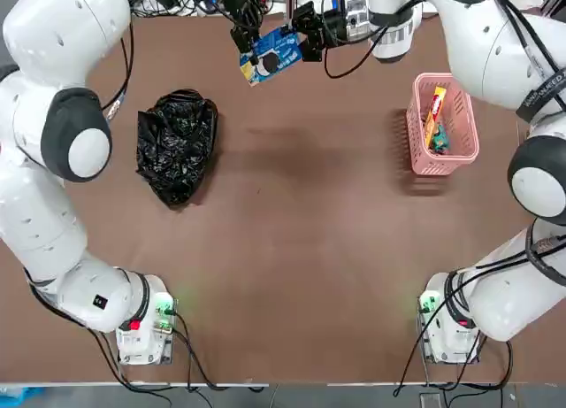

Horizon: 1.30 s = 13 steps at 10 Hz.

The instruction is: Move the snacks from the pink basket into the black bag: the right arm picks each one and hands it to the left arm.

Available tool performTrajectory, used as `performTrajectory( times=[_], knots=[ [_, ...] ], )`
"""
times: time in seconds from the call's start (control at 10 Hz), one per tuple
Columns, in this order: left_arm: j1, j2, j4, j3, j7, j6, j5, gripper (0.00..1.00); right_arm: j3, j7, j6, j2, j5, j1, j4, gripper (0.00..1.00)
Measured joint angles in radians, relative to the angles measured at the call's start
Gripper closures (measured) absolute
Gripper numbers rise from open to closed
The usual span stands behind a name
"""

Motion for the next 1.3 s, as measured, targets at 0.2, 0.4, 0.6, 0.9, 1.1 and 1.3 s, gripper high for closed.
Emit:
performTrajectory(
  times=[0.2,0.4,0.6,0.9,1.1,1.3],
  knots=[
    [0.01,0.0,0.001,0.0,-0.001,0.001,-0.002,0.58,0.002,0.0,0.005,0.0,0.0,0.002,0.004,0.45],
    [0.03,0.0,0.002,-0.001,0.005,-0.016,0.002,0.58,0.0,0.0,0.011,0.0,0.001,0.002,0.011,0.41],
    [0.053,-0.002,0.001,0.001,0.057,-0.087,0.042,0.58,-0.004,0.006,0.012,0.0,0.002,0.002,0.014,0.21],
    [0.092,-0.004,-0.041,0.003,0.216,-0.194,0.19,0.58,-0.007,0.016,0.014,0.0,0.002,0.001,0.014,0.0],
    [0.183,-0.005,-0.119,0.005,0.331,-0.18,0.297,0.58,-0.018,0.017,0.018,0.0,-0.094,-0.017,0.003,0.0],
    [0.307,-0.004,-0.229,0.007,0.398,-0.083,0.404,0.58,-0.024,0.019,-0.005,0.0,-0.322,-0.1,-0.006,0.0]
  ],
)
